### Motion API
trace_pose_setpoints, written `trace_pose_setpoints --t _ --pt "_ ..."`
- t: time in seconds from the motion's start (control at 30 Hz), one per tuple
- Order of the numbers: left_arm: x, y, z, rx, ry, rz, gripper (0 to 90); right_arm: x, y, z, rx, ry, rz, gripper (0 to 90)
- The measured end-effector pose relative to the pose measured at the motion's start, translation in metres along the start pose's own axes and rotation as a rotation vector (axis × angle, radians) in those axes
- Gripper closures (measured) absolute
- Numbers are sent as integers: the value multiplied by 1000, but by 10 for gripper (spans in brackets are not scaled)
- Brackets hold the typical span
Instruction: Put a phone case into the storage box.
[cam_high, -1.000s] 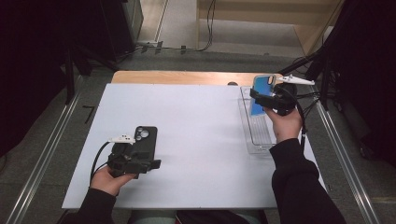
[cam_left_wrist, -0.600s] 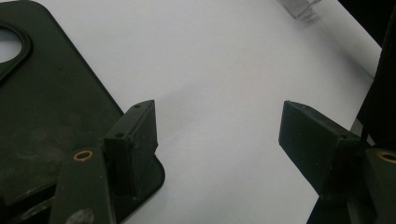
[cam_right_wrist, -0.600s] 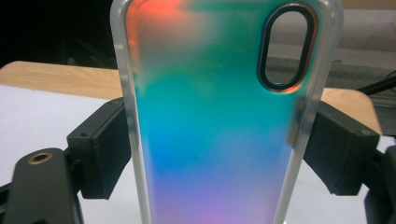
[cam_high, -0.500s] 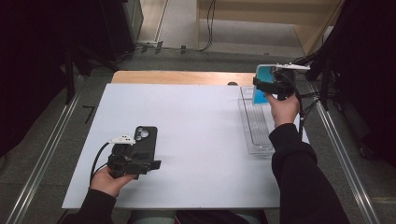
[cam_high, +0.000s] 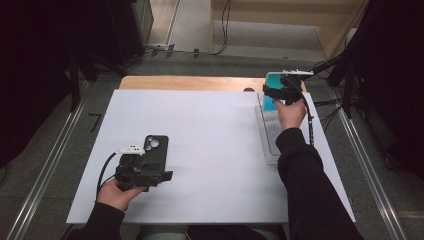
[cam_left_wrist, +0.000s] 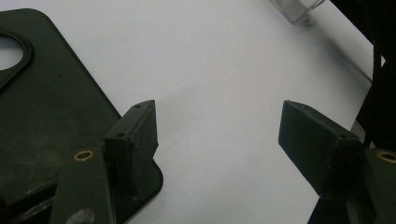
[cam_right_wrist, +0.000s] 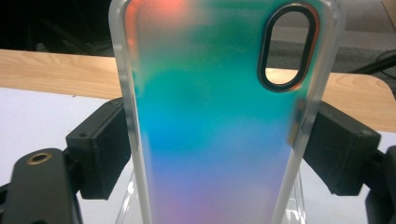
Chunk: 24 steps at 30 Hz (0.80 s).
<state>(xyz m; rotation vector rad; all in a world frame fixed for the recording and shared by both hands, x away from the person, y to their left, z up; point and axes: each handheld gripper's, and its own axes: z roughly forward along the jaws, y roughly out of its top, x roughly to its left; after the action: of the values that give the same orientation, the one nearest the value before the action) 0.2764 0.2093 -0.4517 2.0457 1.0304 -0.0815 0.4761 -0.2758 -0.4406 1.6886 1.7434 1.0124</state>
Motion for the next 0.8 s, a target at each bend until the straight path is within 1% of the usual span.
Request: trace_pose_setpoints --t 0.13,0.2,0.27,0.33,0.43,0.47,0.5,0.53,0.63,0.67,0.7,0.73,0.8 --pt "0 0 0 -1 -2 0 285 0 -2 7 1 -4 12 143" --pt "0 0 0 -2 -2 0 285 0 -3 10 2 -13 21 142" --pt "0 0 0 0 -3 -1 285 -1 -3 13 4 -26 41 142" --pt "0 0 0 3 -3 0 285 -2 -2 16 11 -24 47 142" --pt "0 0 1 3 -3 0 285 -1 -4 19 14 -29 14 142" --pt "0 0 1 4 -2 1 285 0 -5 21 20 -32 -16 142" --pt "0 0 1 5 -1 1 285 0 -5 21 20 -32 -16 142" --pt "0 0 1 6 -1 0 285 2 -5 21 21 -32 -40 141" --pt "0 0 1 6 0 1 285 3 -5 22 24 -34 -43 140" --pt "0 0 1 5 0 0 285 3 -5 22 23 -33 -39 126" --pt "0 0 1 5 0 0 285 3 -5 22 22 -33 -33 89" --pt "0 0 1 5 0 0 285 2 -6 22 26 -29 -24 88" --pt "0 0 1 4 1 -4 285 2 -6 22 26 -29 -26 84"
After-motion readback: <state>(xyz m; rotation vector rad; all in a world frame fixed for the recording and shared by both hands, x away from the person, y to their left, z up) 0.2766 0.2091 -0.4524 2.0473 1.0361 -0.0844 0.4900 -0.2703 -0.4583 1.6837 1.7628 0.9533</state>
